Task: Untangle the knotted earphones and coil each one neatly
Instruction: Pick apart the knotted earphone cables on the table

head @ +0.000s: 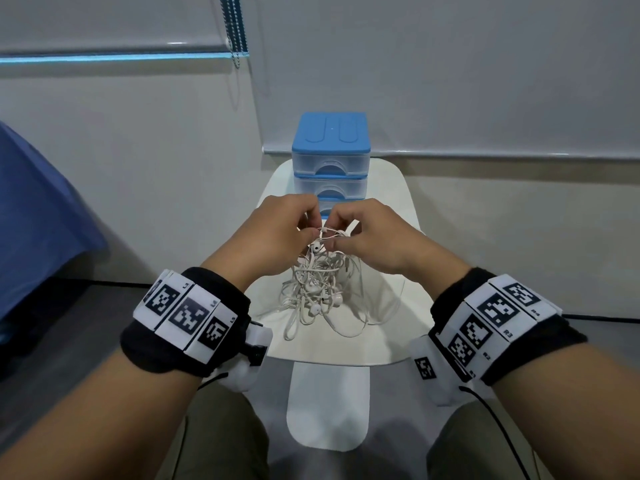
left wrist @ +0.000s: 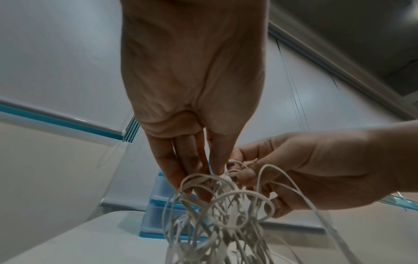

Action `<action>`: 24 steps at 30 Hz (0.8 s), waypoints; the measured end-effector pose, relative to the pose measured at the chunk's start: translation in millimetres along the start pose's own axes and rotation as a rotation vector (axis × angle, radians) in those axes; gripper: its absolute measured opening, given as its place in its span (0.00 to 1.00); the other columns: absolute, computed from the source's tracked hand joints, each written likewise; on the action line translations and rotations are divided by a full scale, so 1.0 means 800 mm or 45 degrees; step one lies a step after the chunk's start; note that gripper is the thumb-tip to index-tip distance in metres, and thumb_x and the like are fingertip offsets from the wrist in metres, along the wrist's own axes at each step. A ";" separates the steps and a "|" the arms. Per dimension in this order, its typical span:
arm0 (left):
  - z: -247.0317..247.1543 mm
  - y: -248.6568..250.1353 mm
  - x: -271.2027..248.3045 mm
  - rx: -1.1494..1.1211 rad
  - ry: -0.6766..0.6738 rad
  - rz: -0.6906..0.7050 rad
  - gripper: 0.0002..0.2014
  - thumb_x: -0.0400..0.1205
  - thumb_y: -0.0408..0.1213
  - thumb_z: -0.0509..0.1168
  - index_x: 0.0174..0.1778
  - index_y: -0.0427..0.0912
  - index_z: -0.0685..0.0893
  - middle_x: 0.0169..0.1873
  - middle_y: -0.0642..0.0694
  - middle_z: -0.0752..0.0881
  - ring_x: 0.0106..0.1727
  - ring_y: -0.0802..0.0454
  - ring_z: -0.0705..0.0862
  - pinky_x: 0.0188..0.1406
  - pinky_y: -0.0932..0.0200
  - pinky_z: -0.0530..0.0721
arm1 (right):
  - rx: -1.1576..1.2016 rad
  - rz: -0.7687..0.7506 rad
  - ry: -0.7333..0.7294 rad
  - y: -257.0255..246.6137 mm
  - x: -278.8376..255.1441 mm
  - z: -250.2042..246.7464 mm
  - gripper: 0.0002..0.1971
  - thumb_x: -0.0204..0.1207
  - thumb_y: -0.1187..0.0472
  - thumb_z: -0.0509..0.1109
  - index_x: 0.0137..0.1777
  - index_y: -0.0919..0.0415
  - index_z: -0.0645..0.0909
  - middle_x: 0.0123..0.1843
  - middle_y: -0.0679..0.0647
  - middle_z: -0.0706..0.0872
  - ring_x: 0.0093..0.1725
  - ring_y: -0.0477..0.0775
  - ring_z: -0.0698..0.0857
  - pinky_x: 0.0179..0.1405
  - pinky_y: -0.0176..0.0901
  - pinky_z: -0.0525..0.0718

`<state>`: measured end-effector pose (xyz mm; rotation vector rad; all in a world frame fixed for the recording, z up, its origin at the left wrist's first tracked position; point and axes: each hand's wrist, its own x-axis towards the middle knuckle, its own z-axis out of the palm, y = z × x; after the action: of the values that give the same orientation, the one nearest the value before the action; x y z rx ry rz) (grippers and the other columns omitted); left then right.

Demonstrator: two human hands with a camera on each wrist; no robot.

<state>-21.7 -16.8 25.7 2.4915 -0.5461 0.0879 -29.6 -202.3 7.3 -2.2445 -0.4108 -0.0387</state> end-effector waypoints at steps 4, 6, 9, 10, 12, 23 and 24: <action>-0.001 0.006 0.001 0.079 -0.004 0.031 0.10 0.84 0.34 0.71 0.39 0.52 0.81 0.42 0.54 0.89 0.41 0.52 0.87 0.39 0.54 0.82 | 0.102 0.018 -0.042 0.002 -0.002 -0.004 0.05 0.77 0.59 0.81 0.45 0.59 0.88 0.42 0.47 0.87 0.31 0.35 0.78 0.36 0.30 0.73; -0.001 0.009 0.002 0.085 0.001 0.052 0.11 0.83 0.34 0.71 0.38 0.53 0.81 0.42 0.54 0.89 0.39 0.55 0.85 0.38 0.55 0.78 | 0.219 0.038 -0.052 0.004 -0.005 -0.006 0.06 0.77 0.61 0.81 0.46 0.63 0.88 0.42 0.51 0.87 0.31 0.36 0.79 0.38 0.28 0.75; -0.002 0.012 0.003 0.090 0.013 0.077 0.11 0.83 0.34 0.72 0.38 0.53 0.82 0.43 0.54 0.90 0.35 0.61 0.82 0.37 0.57 0.76 | 0.352 0.059 -0.050 0.006 -0.007 -0.007 0.08 0.77 0.64 0.80 0.49 0.68 0.88 0.44 0.54 0.86 0.33 0.38 0.79 0.42 0.30 0.77; -0.003 0.012 0.003 0.084 0.019 0.083 0.11 0.83 0.34 0.72 0.38 0.53 0.82 0.43 0.54 0.91 0.34 0.62 0.82 0.38 0.57 0.77 | 0.356 0.062 -0.044 0.006 -0.008 -0.007 0.08 0.77 0.64 0.80 0.49 0.69 0.88 0.44 0.54 0.86 0.33 0.38 0.79 0.42 0.29 0.77; -0.004 0.010 0.003 0.052 0.033 0.082 0.10 0.83 0.36 0.72 0.39 0.54 0.83 0.43 0.55 0.90 0.36 0.60 0.85 0.41 0.53 0.83 | 0.291 0.062 -0.040 0.004 -0.011 -0.009 0.05 0.77 0.64 0.80 0.49 0.66 0.89 0.42 0.52 0.86 0.29 0.36 0.78 0.37 0.25 0.75; -0.008 0.000 -0.003 -0.128 0.106 0.044 0.07 0.83 0.34 0.72 0.43 0.51 0.84 0.36 0.51 0.91 0.34 0.57 0.86 0.34 0.65 0.78 | 0.302 0.147 -0.014 0.018 -0.018 -0.020 0.16 0.76 0.73 0.75 0.60 0.55 0.87 0.43 0.53 0.89 0.41 0.47 0.85 0.53 0.47 0.81; -0.006 0.000 -0.003 -0.154 0.097 0.055 0.07 0.84 0.33 0.71 0.44 0.50 0.84 0.37 0.51 0.90 0.35 0.56 0.87 0.33 0.66 0.79 | 0.299 0.154 0.000 0.019 -0.018 -0.018 0.15 0.76 0.72 0.75 0.59 0.56 0.87 0.43 0.54 0.89 0.41 0.48 0.85 0.52 0.48 0.81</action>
<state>-23.7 -13.3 29.6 2.3492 -0.5571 0.1615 -37.2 -226.1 3.3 -2.0325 -0.2642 0.0693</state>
